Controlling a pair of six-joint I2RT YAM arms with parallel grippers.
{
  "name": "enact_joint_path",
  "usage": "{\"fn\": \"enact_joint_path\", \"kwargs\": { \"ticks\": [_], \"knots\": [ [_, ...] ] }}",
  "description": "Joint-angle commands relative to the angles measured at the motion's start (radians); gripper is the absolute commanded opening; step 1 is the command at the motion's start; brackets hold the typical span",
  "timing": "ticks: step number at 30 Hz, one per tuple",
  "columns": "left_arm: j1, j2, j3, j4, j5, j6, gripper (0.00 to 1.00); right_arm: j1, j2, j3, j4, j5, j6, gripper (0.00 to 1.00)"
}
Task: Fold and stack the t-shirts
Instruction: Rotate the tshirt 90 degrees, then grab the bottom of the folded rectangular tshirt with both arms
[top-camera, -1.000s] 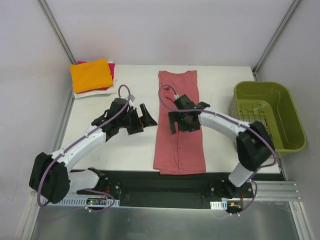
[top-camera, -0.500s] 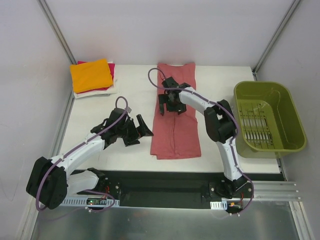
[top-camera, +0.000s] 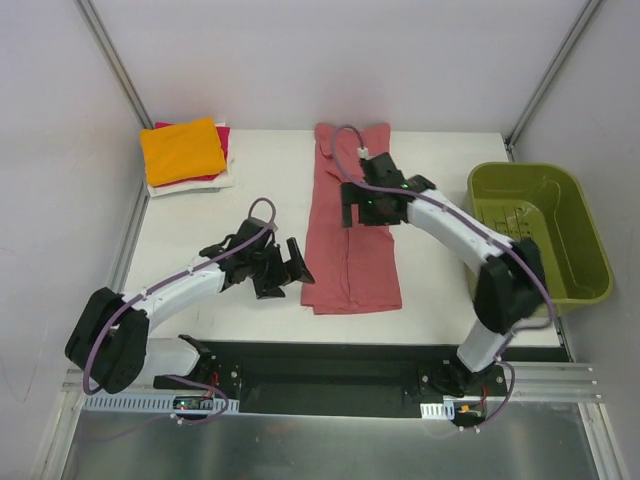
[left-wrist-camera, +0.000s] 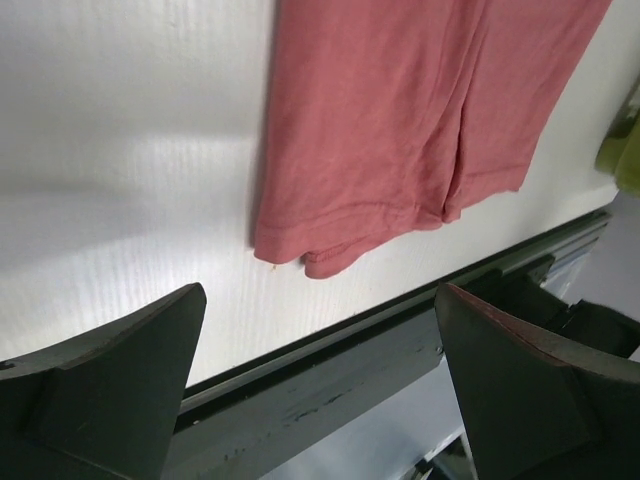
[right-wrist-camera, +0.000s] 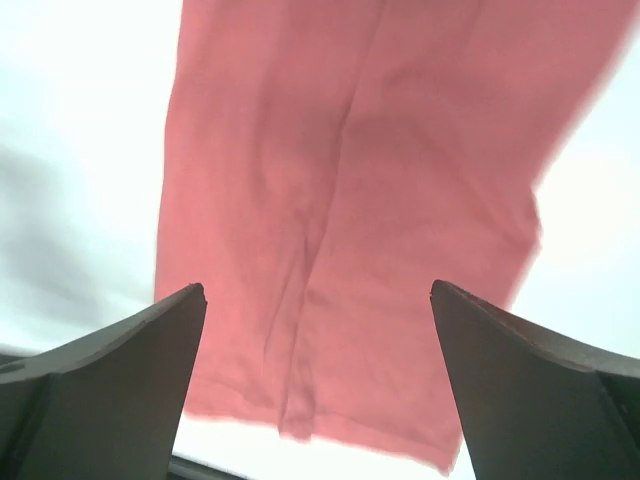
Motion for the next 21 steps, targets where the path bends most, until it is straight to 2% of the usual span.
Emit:
{"fn": "enact_joint_path", "kwargs": {
  "ticks": [1, 3, 7, 14, 18, 19, 21],
  "knots": [
    [-0.098, 0.081, 0.058, -0.009, -0.004, 0.028, 0.99, -0.048, -0.355, -0.293, 0.086, -0.029, 0.066, 0.99],
    [-0.123, 0.120, 0.066, -0.009, -0.004, 0.026, 0.96, -0.057, -0.444, -0.452, 0.089, -0.032, 0.079, 1.00],
    [-0.181, 0.219, 0.099, -0.009, -0.019, 0.034, 0.84, -0.071, -0.659, -0.647, 0.049, -0.020, 0.121, 1.00],
    [-0.232, 0.362, 0.169, -0.012, -0.061, 0.041, 0.56, -0.073, -0.834, -0.838, -0.009, -0.017, 0.217, 0.99],
    [-0.239, 0.417, 0.192, -0.015, -0.068, 0.041, 0.26, -0.074, -0.880, -0.891, -0.026, -0.009, 0.232, 1.00],
    [-0.239, 0.421, 0.195, -0.016, -0.070, 0.037, 0.00, -0.074, -0.888, -0.899, -0.031, 0.000, 0.234, 1.00],
    [-0.239, 0.418, 0.198, -0.029, -0.065, 0.038, 0.00, -0.076, -0.897, -0.920, -0.040, 0.005, 0.237, 0.99]
  ]
}}
